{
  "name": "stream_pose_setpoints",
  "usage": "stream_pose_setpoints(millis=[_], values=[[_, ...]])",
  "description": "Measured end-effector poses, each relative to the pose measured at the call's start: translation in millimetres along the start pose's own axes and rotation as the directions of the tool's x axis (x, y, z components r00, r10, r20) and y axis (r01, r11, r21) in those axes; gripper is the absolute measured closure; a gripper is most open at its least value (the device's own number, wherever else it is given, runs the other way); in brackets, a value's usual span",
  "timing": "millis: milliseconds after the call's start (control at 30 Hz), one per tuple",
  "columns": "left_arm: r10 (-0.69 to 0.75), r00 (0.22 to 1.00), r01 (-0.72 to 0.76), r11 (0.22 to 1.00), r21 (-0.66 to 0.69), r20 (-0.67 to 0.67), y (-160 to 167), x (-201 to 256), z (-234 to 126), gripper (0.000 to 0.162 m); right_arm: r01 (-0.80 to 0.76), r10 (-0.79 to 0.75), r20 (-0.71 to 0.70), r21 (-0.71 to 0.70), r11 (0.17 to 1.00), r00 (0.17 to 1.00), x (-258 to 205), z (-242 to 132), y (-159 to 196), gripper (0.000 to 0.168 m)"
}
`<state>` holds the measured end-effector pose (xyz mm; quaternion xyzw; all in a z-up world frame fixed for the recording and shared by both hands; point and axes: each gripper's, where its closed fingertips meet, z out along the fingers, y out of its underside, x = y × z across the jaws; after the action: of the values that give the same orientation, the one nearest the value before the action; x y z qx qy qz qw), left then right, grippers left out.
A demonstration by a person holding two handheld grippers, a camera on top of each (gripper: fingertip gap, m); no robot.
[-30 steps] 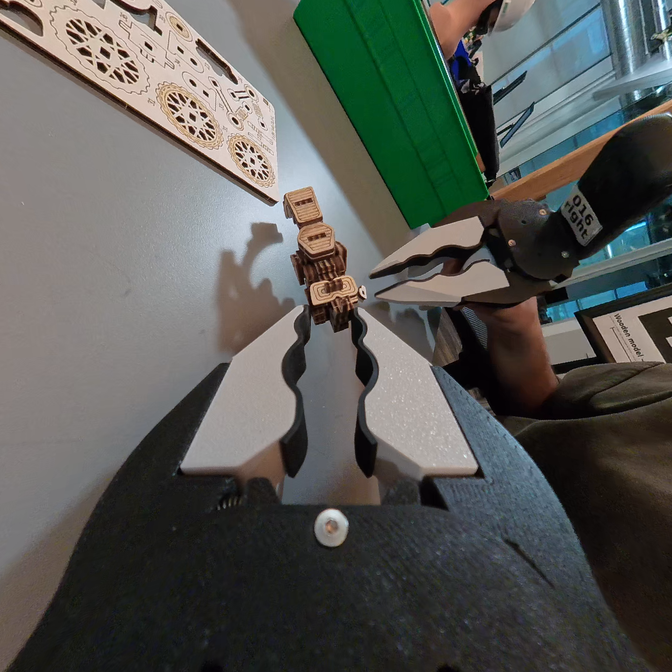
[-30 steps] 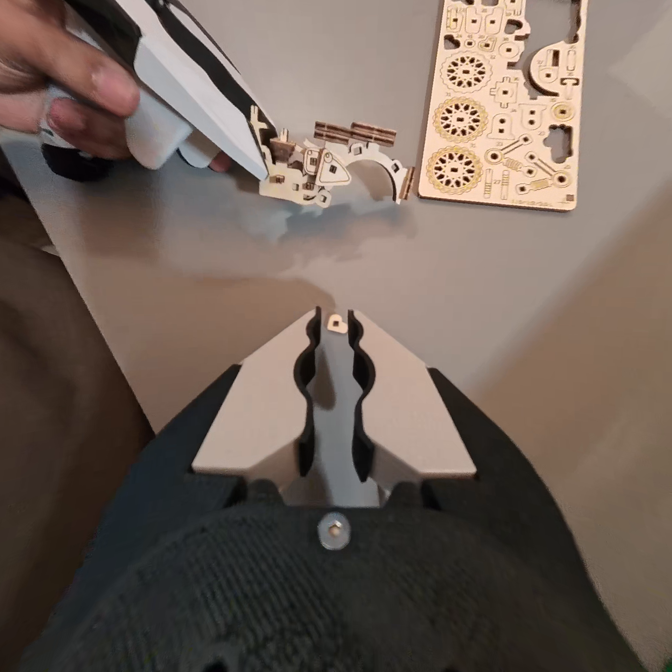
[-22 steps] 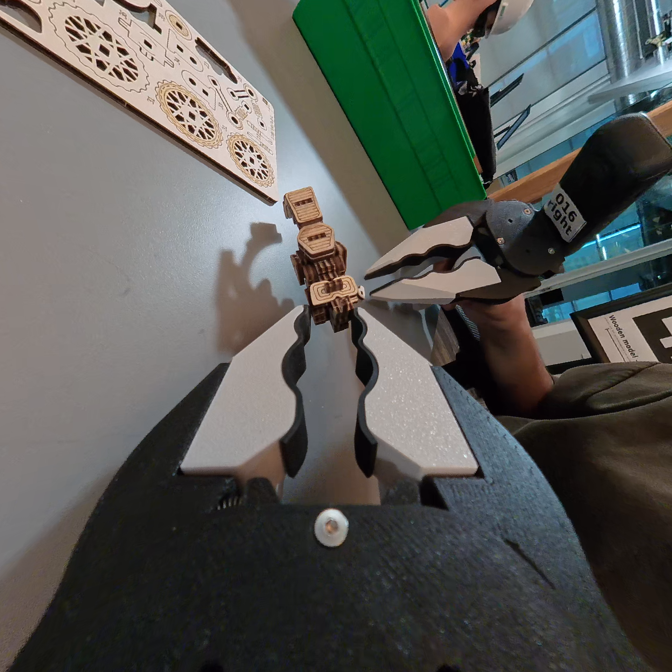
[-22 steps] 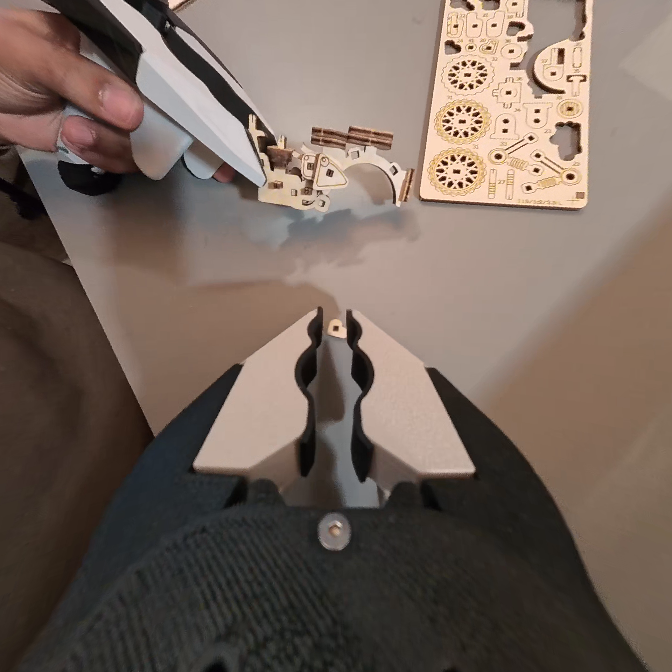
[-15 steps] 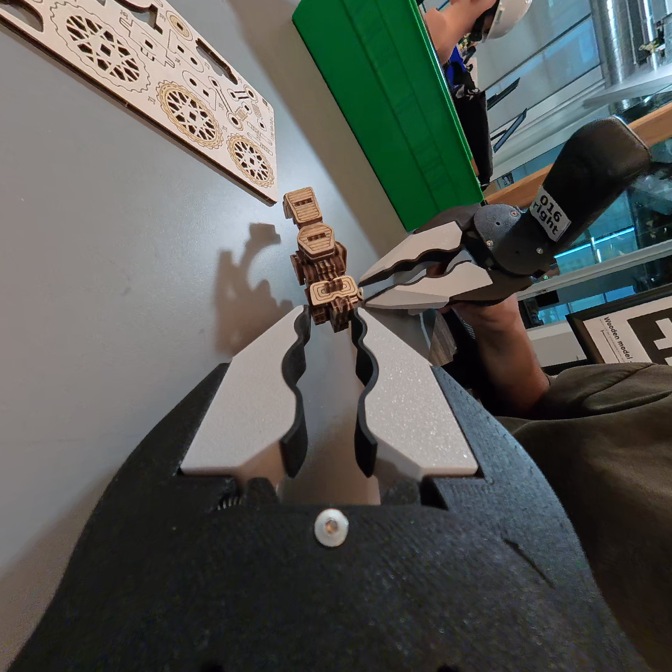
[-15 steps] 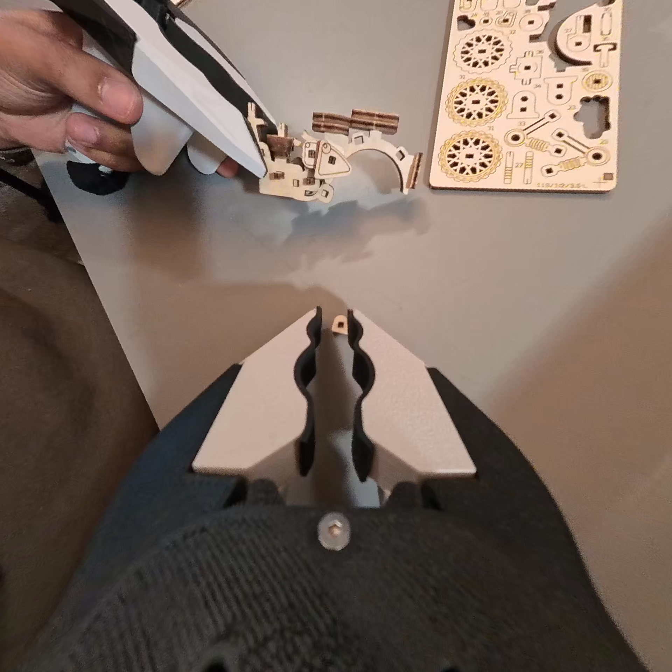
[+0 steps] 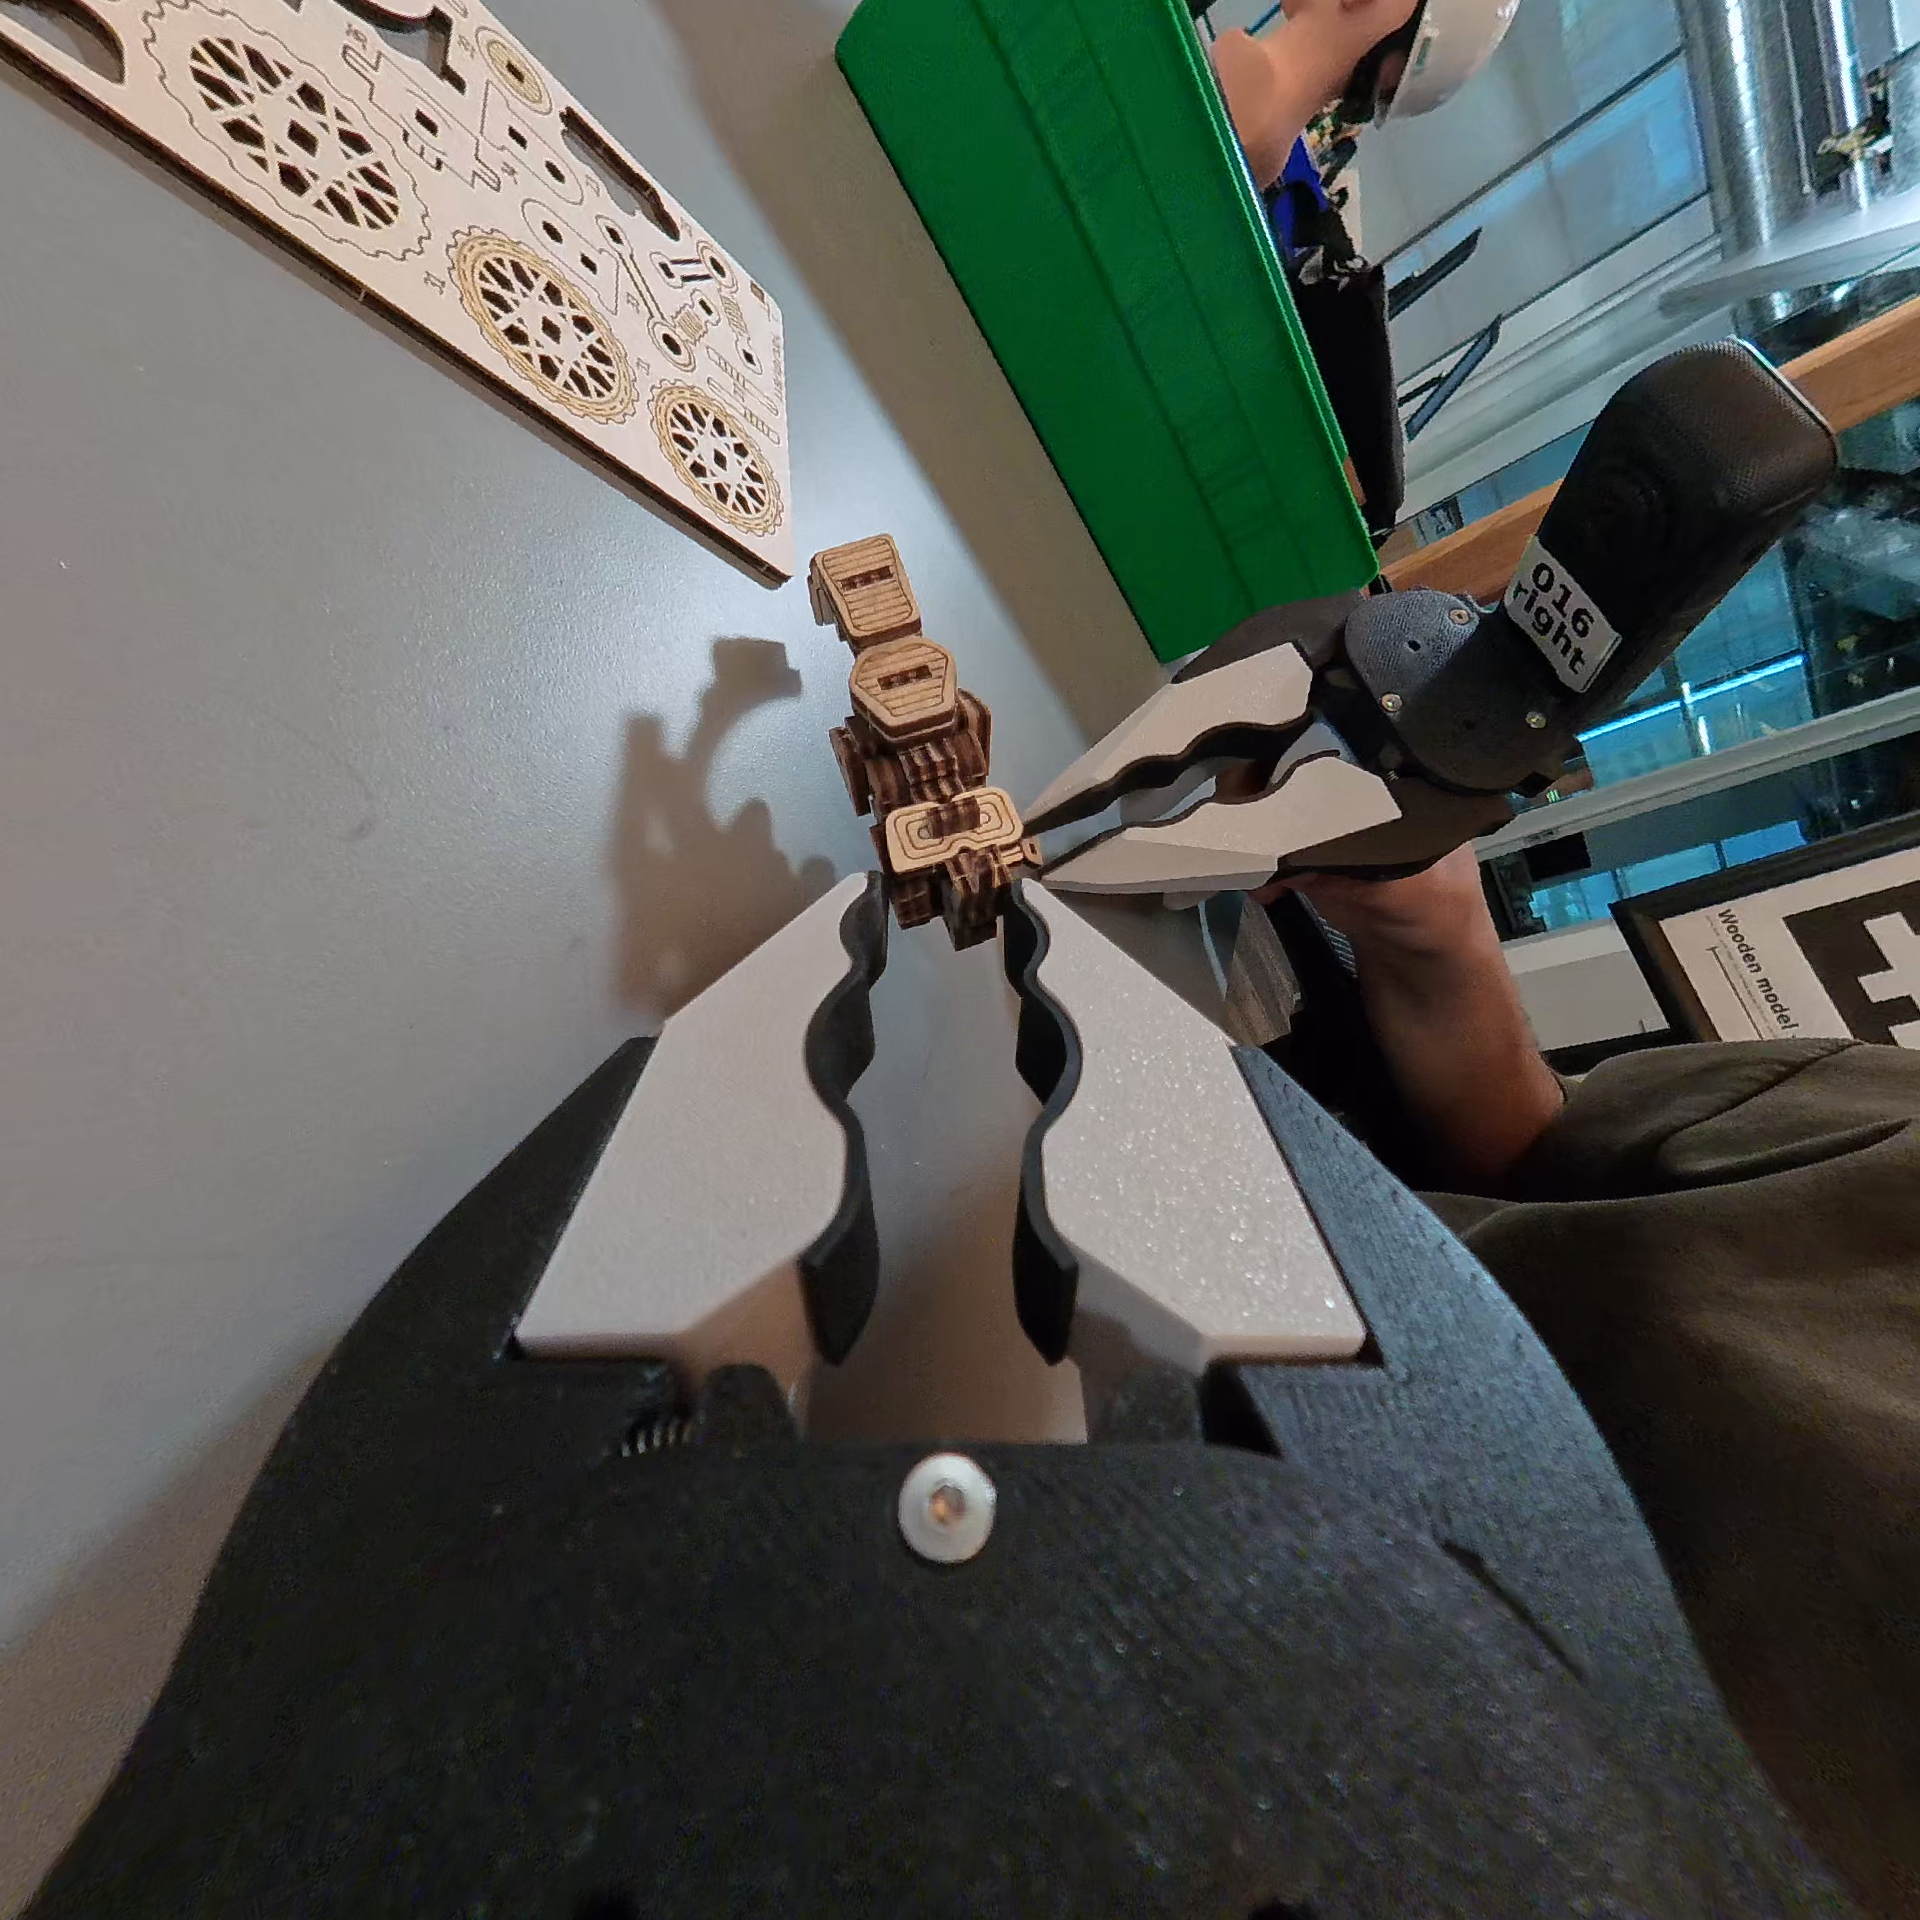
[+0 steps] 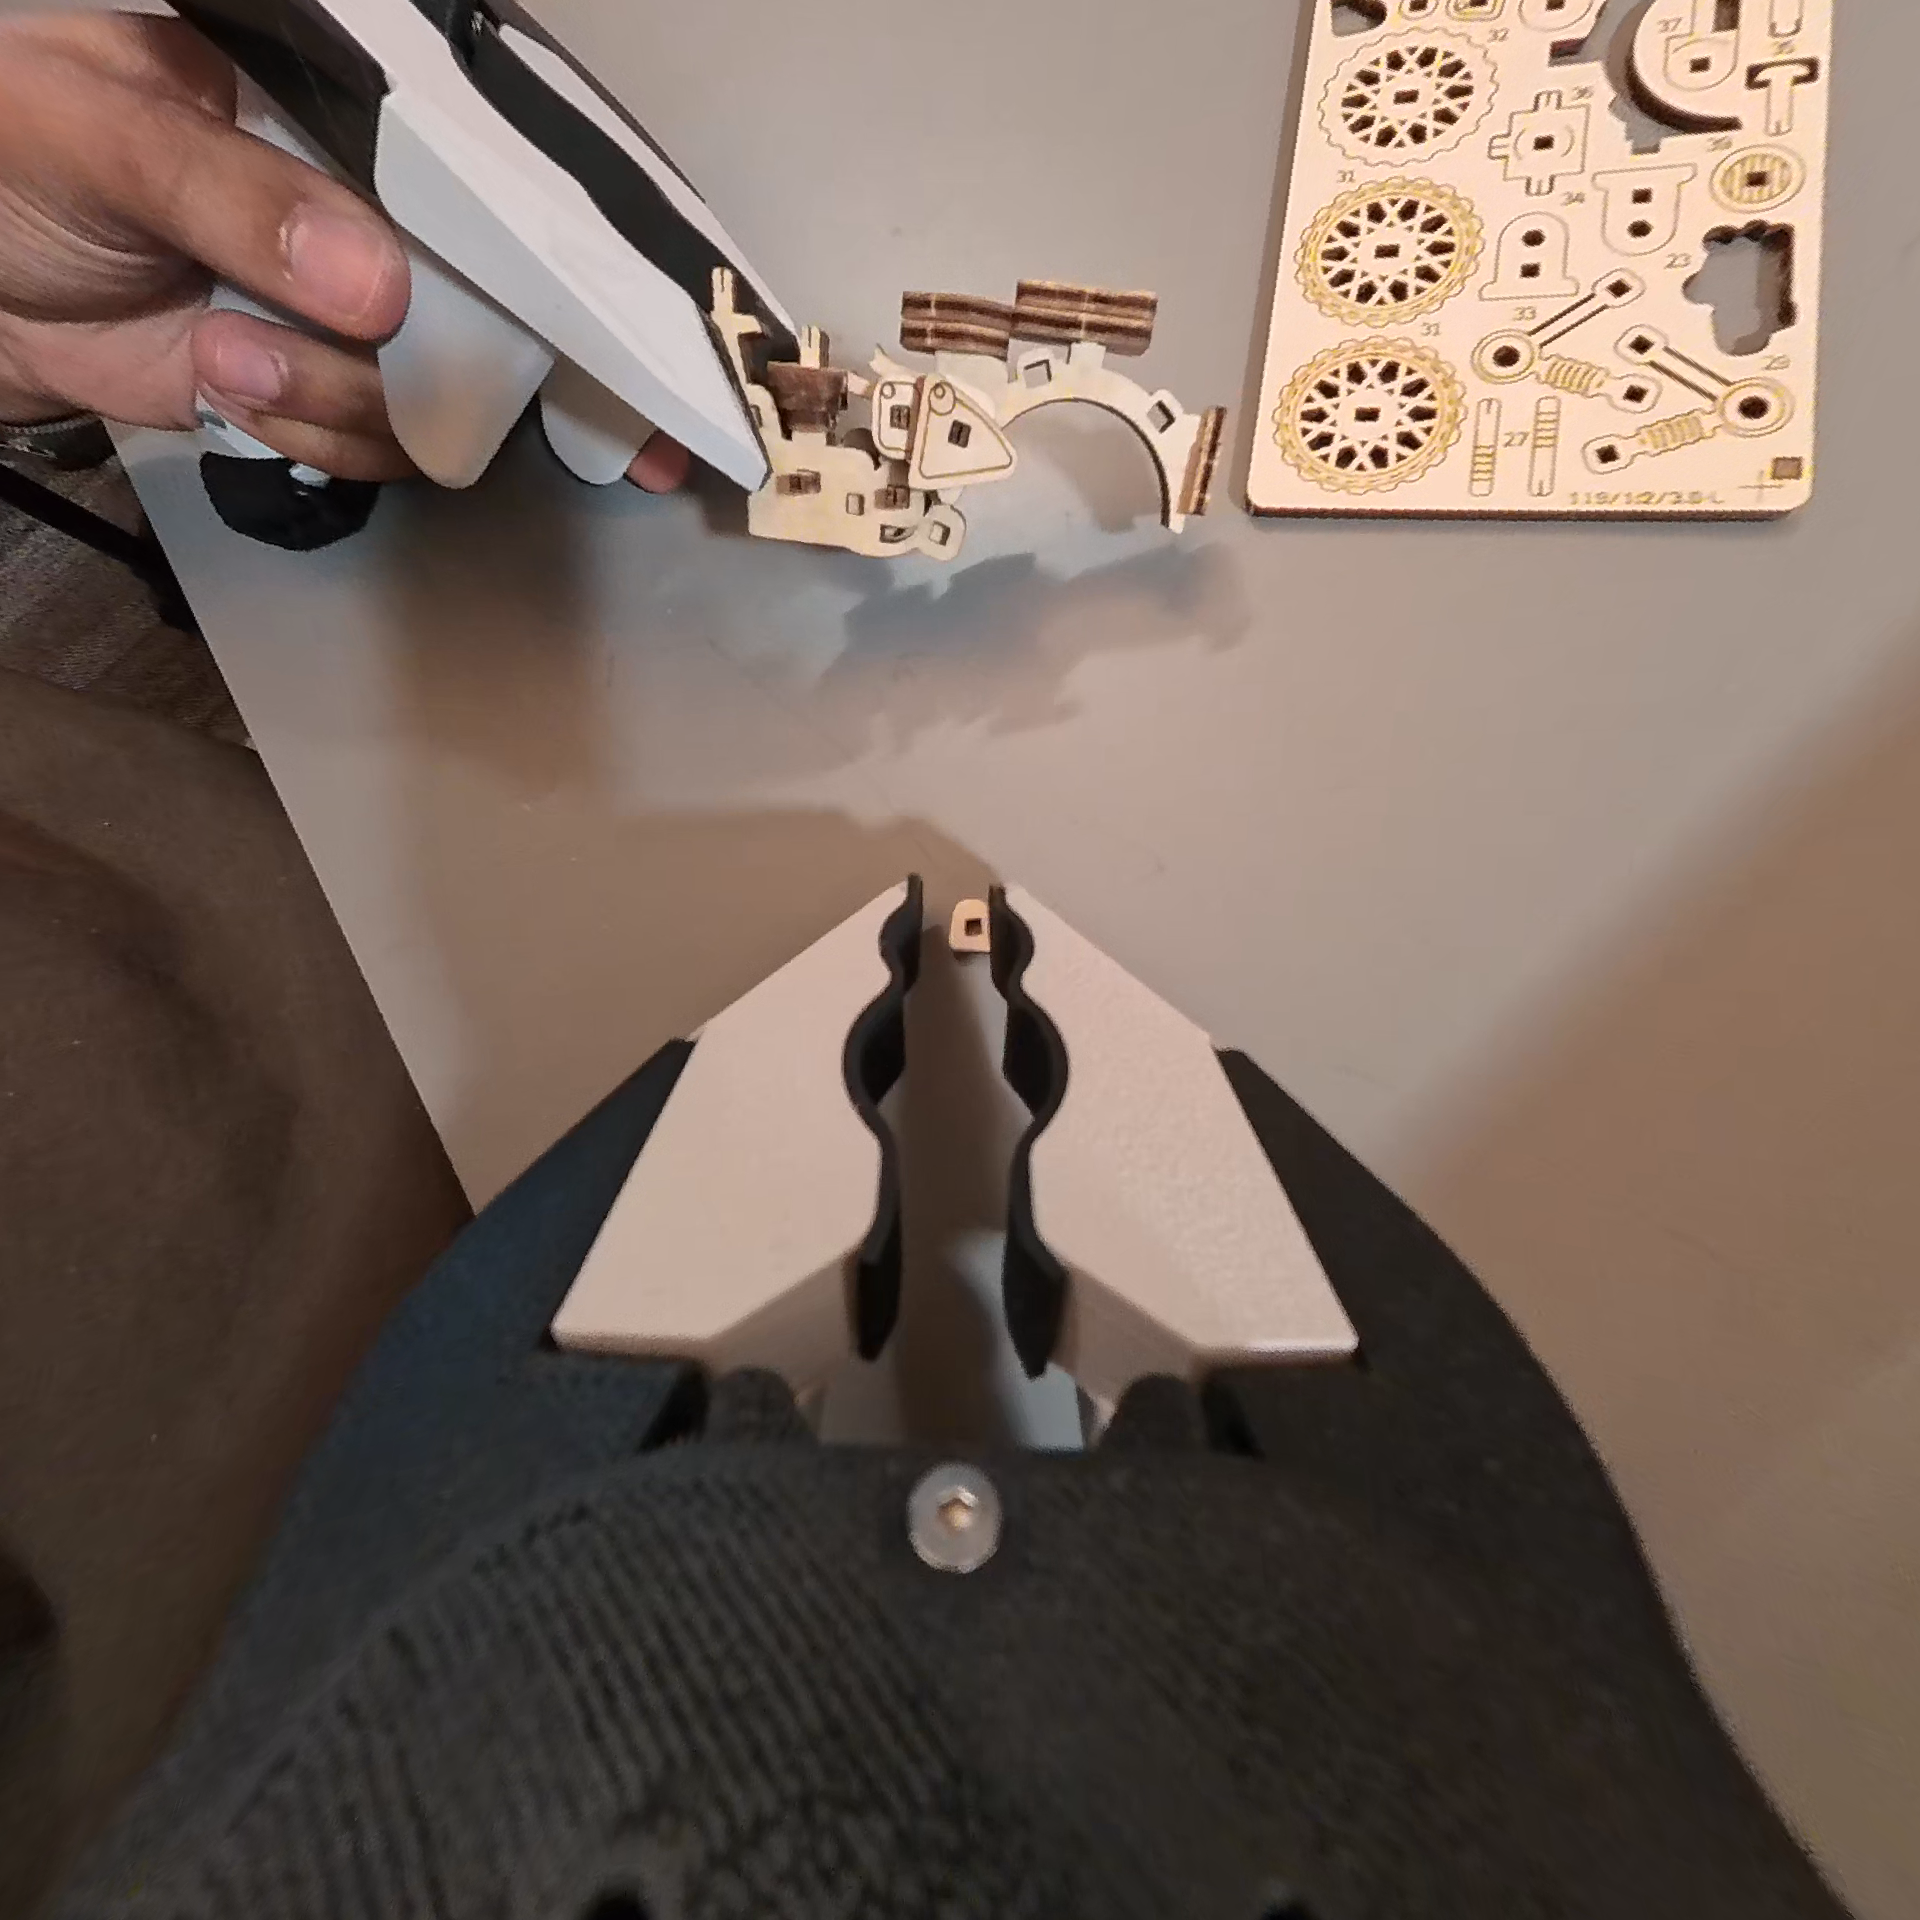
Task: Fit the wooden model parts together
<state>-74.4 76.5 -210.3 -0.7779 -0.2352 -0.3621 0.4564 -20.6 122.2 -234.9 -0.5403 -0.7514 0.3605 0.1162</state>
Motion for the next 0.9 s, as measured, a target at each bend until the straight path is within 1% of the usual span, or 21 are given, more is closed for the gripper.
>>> stream_pose_setpoints(millis=[200, 567, 900], values=[[-0.002, 1.0, 0.002, 1.0, 0.0, -0.001, -0.2, 0.0, -0.1, 0.141, -0.012, 0.013, 0.026, -0.009, 1.0, 1.0, -5.1, 0.4, 0.7, 0.158], [-0.009, 1.0, 0.009, 1.0, 0.002, -0.005, -0.5, 0.0, -0.4, 0.141, -0.005, 0.005, 0.008, 0.041, 0.999, 1.0, 0.6, -5.8, -6.6, 0.157], [-0.01, 1.0, 0.01, 1.0, 0.001, -0.008, -0.4, 0.4, -0.6, 0.141, -0.017, 0.016, 0.016, 0.035, 0.999, 1.0, 2.8, -4.3, -3.7, 0.157]])
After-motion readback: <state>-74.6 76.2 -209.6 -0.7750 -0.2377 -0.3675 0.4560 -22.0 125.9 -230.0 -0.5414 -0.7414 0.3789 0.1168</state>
